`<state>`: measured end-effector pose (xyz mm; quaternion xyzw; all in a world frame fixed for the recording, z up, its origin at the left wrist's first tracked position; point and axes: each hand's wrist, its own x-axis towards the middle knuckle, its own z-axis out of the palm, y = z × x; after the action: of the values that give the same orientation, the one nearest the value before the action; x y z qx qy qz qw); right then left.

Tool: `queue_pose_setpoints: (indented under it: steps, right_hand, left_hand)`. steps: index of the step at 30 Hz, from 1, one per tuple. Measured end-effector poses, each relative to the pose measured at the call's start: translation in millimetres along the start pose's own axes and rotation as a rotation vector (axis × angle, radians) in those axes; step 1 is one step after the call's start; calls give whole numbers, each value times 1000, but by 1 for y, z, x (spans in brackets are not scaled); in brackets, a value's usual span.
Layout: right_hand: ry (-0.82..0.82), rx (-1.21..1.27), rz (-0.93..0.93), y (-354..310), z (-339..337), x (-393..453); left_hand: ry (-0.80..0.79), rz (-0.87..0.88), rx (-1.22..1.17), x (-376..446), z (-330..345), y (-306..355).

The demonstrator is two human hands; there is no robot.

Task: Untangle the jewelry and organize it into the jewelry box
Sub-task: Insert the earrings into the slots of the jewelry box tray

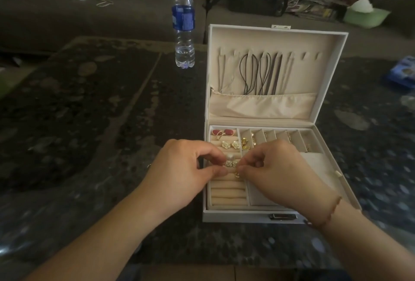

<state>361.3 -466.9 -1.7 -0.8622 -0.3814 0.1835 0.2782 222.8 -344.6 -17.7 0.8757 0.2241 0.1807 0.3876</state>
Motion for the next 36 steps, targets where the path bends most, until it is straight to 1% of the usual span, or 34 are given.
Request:
queue_pose_setpoints:
  steps: [5,8,10,12,14,16,17,20,21,25,28,30,34,36]
  right_hand:
    - [73,-134,-62,-3,5,-7]
    - [60,-253,-94,-4,5,-13]
    - [56,-279,-92,-3,5,-14]
    - [32,-255,-93,-1,3,-13]
    - [31,-110,-109,1,-3,-8]
    - [51,84,-107,2,-11,-4]
    - [32,184,-91,1,-14,-4]
    - [-161,512,-21,-6,-18,-11]
    - [-206,585,-3,-8,-18,-12]
    - [-298,653,62,-5,-21,-12]
    - [-439,737,45,-4,-20,-12]
    - [-490,797,33,-1,-18,-11]
    - [-533,881,17,6,-17,-8]
    - [-482,895,-3,5,-17,-8]
  left_hand:
    - [25,35,6,-1,3,-2]
    - [40,59,13,-2,3,-2]
    - [56,72,5,-1,2,-3]
    - [77,92,-9,-1,2,-3]
    - [109,128,-31,-2,2,-3]
    - [155,182,-50,-2,2,-1]
    - [179,212,-57,-2,3,0]
    - [232,305,-47,-2,4,3]
    - [250,331,-39,-2,4,4]
    - [333,436,-18,-2,5,1]
    - [329,535,-12,-2,7,0]
    - [311,582,-17,-1,7,0]
    - [252,602,-27,-2,7,-1]
    - [217,566,-4,-2,8,-1]
